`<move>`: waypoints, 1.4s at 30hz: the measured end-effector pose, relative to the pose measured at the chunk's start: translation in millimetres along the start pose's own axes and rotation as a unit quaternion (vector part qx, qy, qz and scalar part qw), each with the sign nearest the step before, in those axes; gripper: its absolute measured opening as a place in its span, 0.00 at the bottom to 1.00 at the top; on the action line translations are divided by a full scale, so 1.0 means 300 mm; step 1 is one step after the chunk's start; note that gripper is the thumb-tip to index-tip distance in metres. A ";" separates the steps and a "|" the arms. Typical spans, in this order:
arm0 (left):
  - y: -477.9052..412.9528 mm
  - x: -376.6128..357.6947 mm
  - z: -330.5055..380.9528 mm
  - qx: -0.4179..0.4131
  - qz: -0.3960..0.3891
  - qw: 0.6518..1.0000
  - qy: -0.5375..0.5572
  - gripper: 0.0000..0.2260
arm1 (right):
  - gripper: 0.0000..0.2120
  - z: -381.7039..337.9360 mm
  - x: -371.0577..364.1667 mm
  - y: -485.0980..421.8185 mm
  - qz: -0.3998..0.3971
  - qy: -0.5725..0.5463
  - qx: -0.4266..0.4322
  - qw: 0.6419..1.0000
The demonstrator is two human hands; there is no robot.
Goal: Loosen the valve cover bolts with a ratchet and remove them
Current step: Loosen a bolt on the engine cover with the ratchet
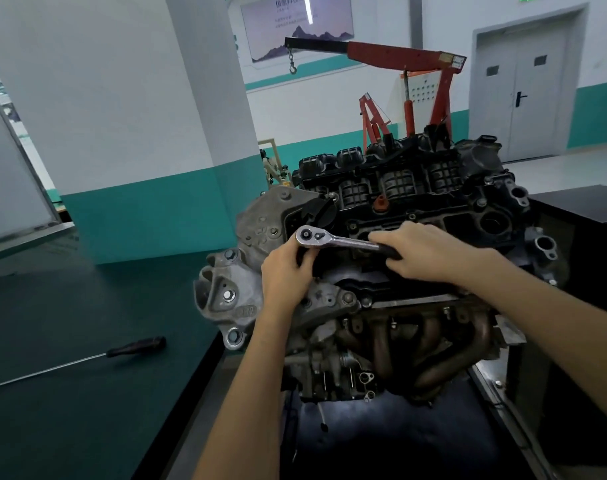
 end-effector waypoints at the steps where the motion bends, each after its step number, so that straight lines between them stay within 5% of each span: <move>1: 0.001 -0.003 0.000 0.007 -0.001 1.000 0.003 0.07 | 0.11 0.002 0.007 0.001 0.010 0.002 -0.003 1.000; 5: 0.002 -0.008 0.001 0.031 0.009 0.999 -0.002 0.05 | 0.07 -0.107 -0.141 0.077 0.038 -0.182 -0.051 0.981; 8: -0.007 -0.011 -0.009 0.039 0.007 0.999 -0.013 0.05 | 0.06 -0.270 -0.274 0.088 0.051 -0.405 -0.051 0.912; 11: -0.014 -0.016 -0.021 0.056 0.007 0.998 -0.006 0.07 | 0.07 -0.396 -0.335 0.049 0.113 -0.486 -0.074 0.864; 14: -0.006 -0.017 -0.023 0.055 0.003 0.998 0.006 0.08 | 0.10 -0.393 -0.337 0.039 0.106 -0.467 -0.071 0.875; 17: -0.005 -0.002 -0.023 0.039 0.003 0.998 0.045 0.03 | 0.11 -0.278 -0.271 0.060 0.046 -0.377 -0.024 0.925; 21: -0.006 0.002 -0.008 0.006 -0.039 0.998 0.046 0.08 | 0.10 -0.064 -0.095 0.028 -0.019 -0.119 -0.008 0.993; 24: -0.003 0.003 -0.010 0.019 -0.029 0.999 0.036 0.07 | 0.14 0.010 0.028 -0.023 -0.005 0.030 -0.003 1.000; 27: -0.004 0.000 -0.014 0.051 -0.024 0.998 0.018 0.07 | 0.09 -0.025 0.017 -0.014 0.023 0.010 -0.014 1.000; 30: -0.002 -0.006 -0.015 0.065 -0.001 0.998 -0.005 0.04 | 0.08 -0.106 -0.124 0.056 0.045 -0.125 -0.061 0.989; 35: -0.010 -0.013 -0.012 0.058 -0.008 0.998 -0.003 0.05 | 0.08 -0.357 -0.313 0.064 0.088 -0.417 -0.074 0.902; 38: -0.004 -0.012 -0.020 0.053 -0.001 0.998 0.031 0.03 | 0.12 -0.403 -0.333 0.042 0.095 -0.444 -0.073 0.888; 42: -0.001 -0.005 -0.017 0.013 -0.018 0.999 0.040 0.07 | 0.14 -0.257 -0.251 0.064 0.017 -0.367 -0.024 0.930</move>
Point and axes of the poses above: each hand's wrist, its own y-axis away from the middle knuckle, its own x-axis out of the back of the hand, z = x × y, the point moved 4 cm from there along -y, towards the middle knuckle, and after that the axes turned 11 degrees about -z, right-handed, at the moved point
